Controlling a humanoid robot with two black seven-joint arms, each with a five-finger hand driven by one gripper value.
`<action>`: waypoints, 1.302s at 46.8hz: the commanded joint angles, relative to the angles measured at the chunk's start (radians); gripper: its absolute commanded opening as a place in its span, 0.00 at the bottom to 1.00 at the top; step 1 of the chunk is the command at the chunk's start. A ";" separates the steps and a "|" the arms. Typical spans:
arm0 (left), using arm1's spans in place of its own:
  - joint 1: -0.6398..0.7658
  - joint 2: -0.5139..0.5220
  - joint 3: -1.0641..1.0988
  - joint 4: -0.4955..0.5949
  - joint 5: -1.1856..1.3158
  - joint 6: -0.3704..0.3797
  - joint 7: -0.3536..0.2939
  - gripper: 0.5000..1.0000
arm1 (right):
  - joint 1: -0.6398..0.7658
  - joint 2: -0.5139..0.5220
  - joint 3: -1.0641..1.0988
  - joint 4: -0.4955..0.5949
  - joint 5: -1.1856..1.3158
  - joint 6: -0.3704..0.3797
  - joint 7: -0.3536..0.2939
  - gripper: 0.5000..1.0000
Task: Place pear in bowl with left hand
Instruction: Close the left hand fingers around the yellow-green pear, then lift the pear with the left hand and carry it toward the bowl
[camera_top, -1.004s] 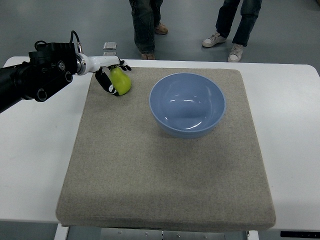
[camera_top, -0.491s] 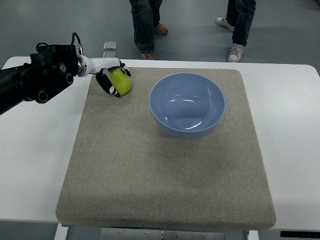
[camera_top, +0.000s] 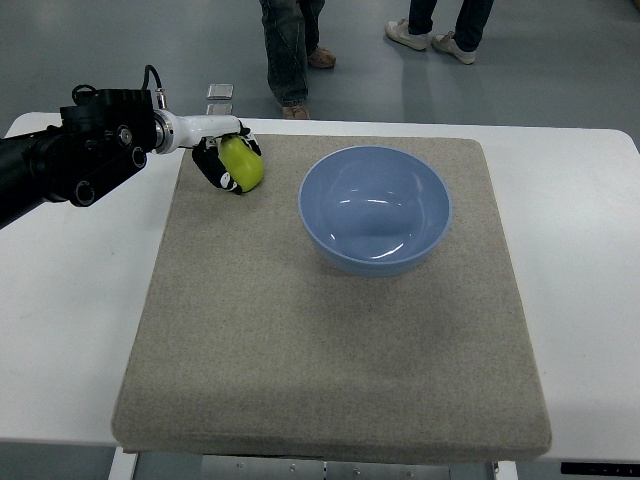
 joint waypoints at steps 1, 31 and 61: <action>-0.002 0.004 -0.002 -0.001 -0.002 0.000 -0.001 0.00 | 0.000 0.000 0.000 0.000 0.000 0.000 0.000 0.85; -0.126 0.187 -0.019 -0.206 -0.005 -0.006 -0.001 0.00 | 0.000 0.000 0.000 0.000 0.000 0.000 0.000 0.85; -0.267 0.267 -0.083 -0.328 -0.017 -0.072 -0.001 0.00 | 0.000 0.000 0.000 0.000 0.000 0.000 0.000 0.85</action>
